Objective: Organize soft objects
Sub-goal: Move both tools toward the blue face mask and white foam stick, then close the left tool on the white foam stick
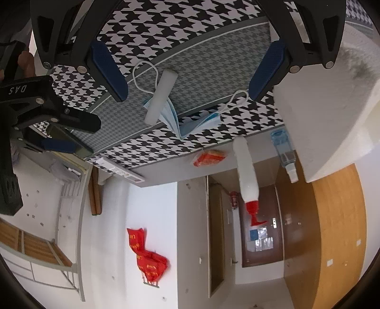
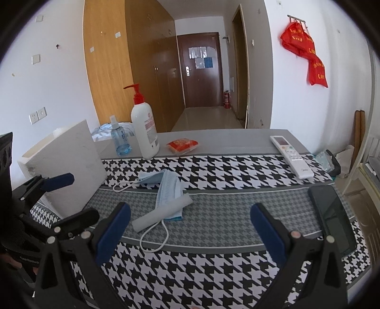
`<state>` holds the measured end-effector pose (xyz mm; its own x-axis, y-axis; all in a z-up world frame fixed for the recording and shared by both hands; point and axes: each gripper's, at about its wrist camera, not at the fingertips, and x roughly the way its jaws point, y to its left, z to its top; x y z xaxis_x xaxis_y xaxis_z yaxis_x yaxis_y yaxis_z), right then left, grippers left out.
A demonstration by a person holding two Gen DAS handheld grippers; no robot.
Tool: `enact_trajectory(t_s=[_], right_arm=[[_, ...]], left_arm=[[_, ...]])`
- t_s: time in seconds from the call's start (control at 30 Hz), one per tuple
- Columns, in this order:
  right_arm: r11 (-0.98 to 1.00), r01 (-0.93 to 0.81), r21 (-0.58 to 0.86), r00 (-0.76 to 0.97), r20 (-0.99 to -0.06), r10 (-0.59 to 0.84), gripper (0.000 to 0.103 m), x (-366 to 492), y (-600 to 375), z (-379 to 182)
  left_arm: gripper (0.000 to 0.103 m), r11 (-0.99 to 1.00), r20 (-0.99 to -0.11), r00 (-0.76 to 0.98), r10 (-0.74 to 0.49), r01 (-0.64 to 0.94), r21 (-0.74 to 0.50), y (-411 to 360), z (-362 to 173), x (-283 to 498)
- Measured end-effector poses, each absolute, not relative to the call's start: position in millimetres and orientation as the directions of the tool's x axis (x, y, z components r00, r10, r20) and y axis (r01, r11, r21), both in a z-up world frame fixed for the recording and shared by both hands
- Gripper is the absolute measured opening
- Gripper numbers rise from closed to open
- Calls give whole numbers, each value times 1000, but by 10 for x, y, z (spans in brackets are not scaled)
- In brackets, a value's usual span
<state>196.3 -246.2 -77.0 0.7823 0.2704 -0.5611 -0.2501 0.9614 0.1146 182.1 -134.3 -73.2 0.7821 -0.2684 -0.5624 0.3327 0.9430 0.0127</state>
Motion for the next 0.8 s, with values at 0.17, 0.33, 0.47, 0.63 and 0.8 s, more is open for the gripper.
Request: enact_trajectory(t_s=[0.17,0.33,0.47,0.63,0.8], right_arm=[[961,-253,115,774,-572,272,102,2023,-2472,-809],[961,-249,118,763,-587,270,102,2097,-2492,-859],[962,-246,118,756,-598,267,102,2132,-2497,-886],[962,-245,117,747,-610,264,102,2159,-2490,-916],[964,-236,121,743,-617,259,102,2196,-2495,-928]], left_arm=[[102,940,-591,761,-267,340,14,-1392,-798,1920],[102,936,-625,729,-279,353,-5,-1415,-885,2013],[102,931,-652,702,-287,364,-18,-1427,-955,2079],[101,928,-680,676,-285,373,-18,-1456,-1024,2158],[91,923,-704,647,-293,383,-32,-1483,-1089,2248]])
